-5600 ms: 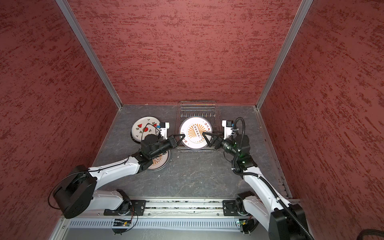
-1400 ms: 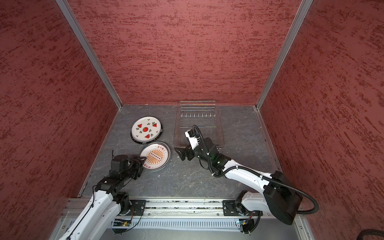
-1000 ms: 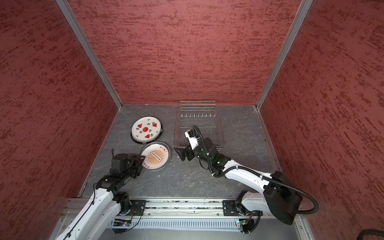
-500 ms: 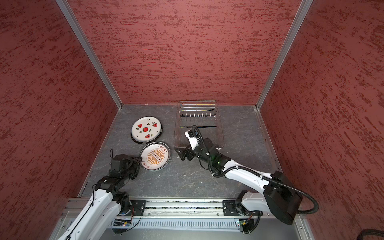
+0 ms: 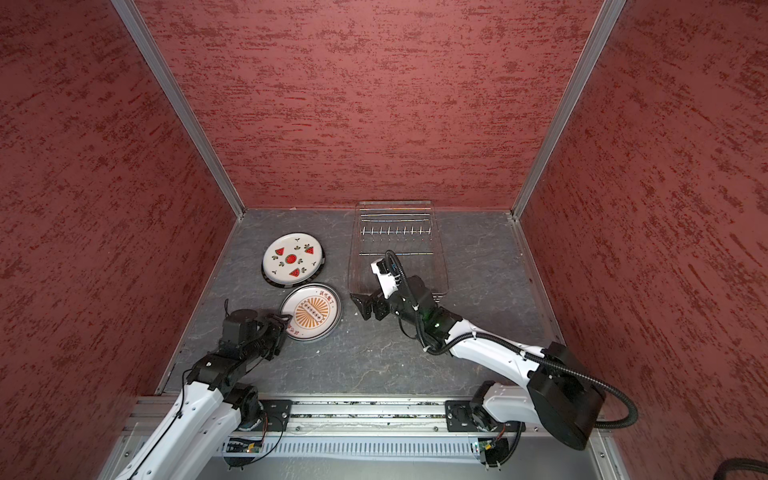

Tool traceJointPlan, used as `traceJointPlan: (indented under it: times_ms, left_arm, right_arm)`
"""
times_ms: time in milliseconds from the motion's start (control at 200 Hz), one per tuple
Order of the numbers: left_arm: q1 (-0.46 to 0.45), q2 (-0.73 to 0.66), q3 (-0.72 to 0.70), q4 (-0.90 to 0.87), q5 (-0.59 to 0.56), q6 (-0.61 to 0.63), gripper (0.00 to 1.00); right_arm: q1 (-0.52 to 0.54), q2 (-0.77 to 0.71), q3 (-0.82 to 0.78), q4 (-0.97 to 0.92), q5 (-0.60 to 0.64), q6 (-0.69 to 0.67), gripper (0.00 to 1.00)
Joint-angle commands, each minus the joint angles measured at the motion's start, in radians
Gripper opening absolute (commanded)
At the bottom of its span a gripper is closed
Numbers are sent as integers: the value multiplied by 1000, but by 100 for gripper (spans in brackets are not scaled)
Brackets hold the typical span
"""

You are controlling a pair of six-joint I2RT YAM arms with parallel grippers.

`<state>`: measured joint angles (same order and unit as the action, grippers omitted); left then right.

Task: Unload the plates from the dish rack
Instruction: Place the plate among the plates, then reset both arms

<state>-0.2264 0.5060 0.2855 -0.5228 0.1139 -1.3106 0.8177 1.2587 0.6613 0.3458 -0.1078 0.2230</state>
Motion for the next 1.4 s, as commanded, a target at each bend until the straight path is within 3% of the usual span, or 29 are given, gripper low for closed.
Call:
traceJointPlan:
  times_ms: [0, 90, 170, 281, 416, 551, 706, 862, 937, 1082, 1192, 1293, 1398]
  left_arm:
    - [-24, -24, 3, -32, -27, -33, 61]
    - [-22, -26, 14, -11, -61, -6, 63]
    - [-18, -10, 46, 9, -133, 60, 72]
    - [4, 5, 84, 98, -220, 204, 100]
    - [63, 37, 130, 270, -237, 392, 99]
    - [119, 134, 195, 412, -237, 587, 99]
    - [186, 250, 309, 346, -296, 750, 100]
    - [231, 259, 237, 499, -488, 883, 99]
    - [277, 298, 241, 482, -498, 910, 99]
    - [309, 385, 196, 549, -592, 950, 99]
    - [324, 405, 70, 789, -493, 1022, 99]
    - [325, 414, -65, 1054, -395, 1130, 99]
    - [337, 457, -84, 1109, -306, 1133, 99]
  right_arm:
    - [8, -20, 24, 9, 16, -15, 99]
    - [7, -37, 16, 9, 51, -1, 99]
    - [4, -62, 23, -29, 187, 32, 99]
    - [-17, -95, 60, -112, 398, 72, 99]
    - [-106, -99, 120, -182, 532, 64, 99]
    - [-305, -67, 211, -299, 556, 120, 99]
    - [-468, -91, 100, -92, 637, 55, 94]
    - [-610, -76, 83, -68, 688, 7, 88]
    - [-656, -54, 58, -21, 728, -60, 87]
    - [-734, 4, -43, 100, 690, -145, 86]
    - [-747, 38, -98, 156, 701, -181, 86]
    - [-746, 52, -189, 293, 635, -172, 86]
    - [-746, 91, -274, 452, 579, -165, 85]
